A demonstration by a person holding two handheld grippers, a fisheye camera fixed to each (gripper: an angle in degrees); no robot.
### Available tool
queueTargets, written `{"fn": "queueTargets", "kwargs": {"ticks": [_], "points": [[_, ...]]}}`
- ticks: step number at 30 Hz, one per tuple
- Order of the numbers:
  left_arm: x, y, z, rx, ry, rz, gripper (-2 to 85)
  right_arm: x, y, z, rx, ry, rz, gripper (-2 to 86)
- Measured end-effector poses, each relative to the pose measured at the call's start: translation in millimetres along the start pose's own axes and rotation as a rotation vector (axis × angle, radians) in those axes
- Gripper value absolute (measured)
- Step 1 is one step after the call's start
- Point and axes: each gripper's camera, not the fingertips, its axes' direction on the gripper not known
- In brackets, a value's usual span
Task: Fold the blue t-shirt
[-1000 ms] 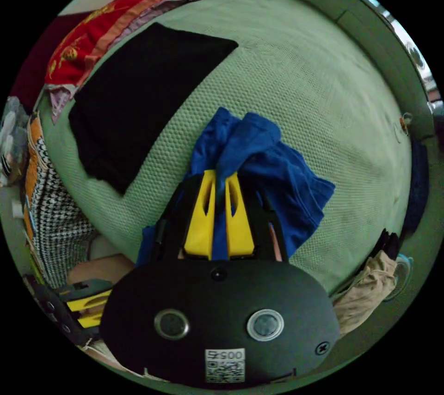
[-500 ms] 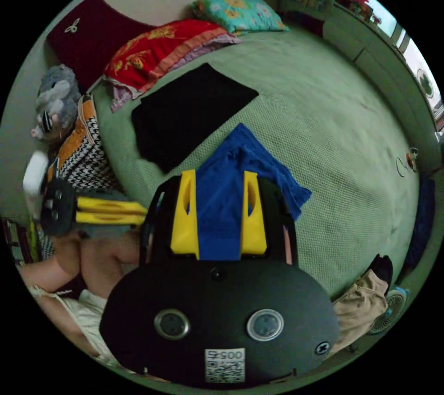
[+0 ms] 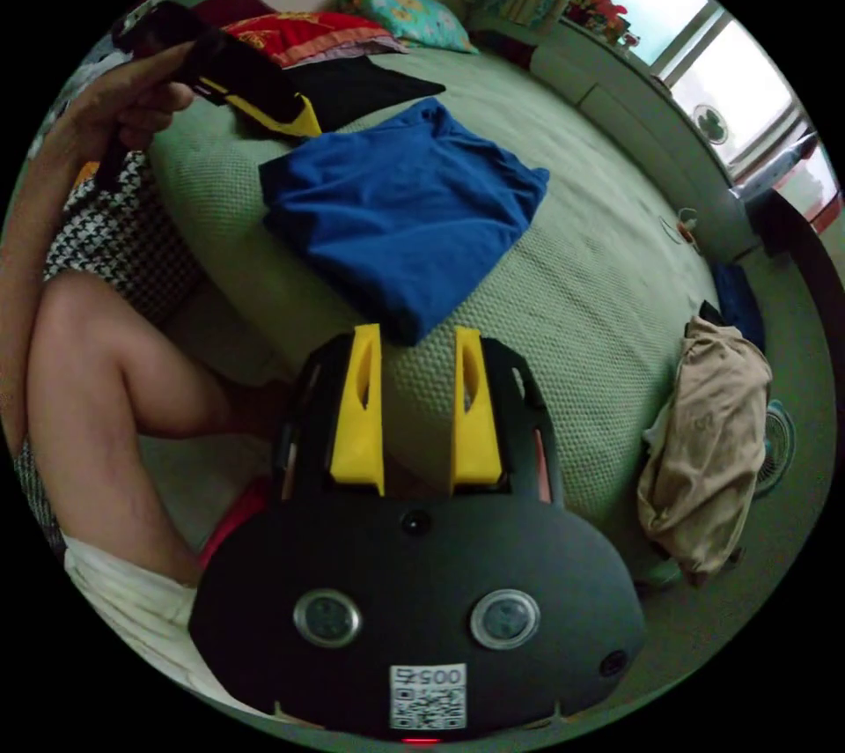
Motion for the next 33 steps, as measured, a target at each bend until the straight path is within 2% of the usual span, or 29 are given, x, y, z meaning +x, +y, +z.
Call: {"fn": "queueTargets", "kwargs": {"ticks": [3,7,14,18,21,23,28,30,33], "points": [[-13,-11,11,-0.066,0.024,0.006,10.4,0,-6,11,-0.027,0.013,0.015,4.2],[-30,-29,32,-0.19,-0.049,-0.009,6.8,7,-5,10,-0.048,-0.004,0.012,1.3],[-42,-42,59,-0.385,-0.026,0.071,4.0,51,26,7,-0.072,-0.073,0.182,-1.1],[-53,-46,54,-0.378,0.0,0.054,4.9,65,40,24,-0.134,-0.142,0.218,-0.5],[-70,-48,39,-0.326,-0.004,0.011,5.9,83,44,22,-0.198,-0.189,0.248,-0.8],[-83,-51,23,-0.196,-0.002,-0.049,6.3,96,46,15,-0.196,-0.178,0.26,-1.0],[-81,-68,7,0.133,0.081,-0.049,9.3,130,12,-16,0.023,-0.193,0.21,2.0],[-76,-78,8,0.232,0.022,-0.03,10.5,146,-21,-15,0.093,-0.167,0.2,3.6],[-73,-98,19,0.276,-0.081,-0.051,11.6,162,-64,8,0.103,-0.143,0.196,4.9]]}}
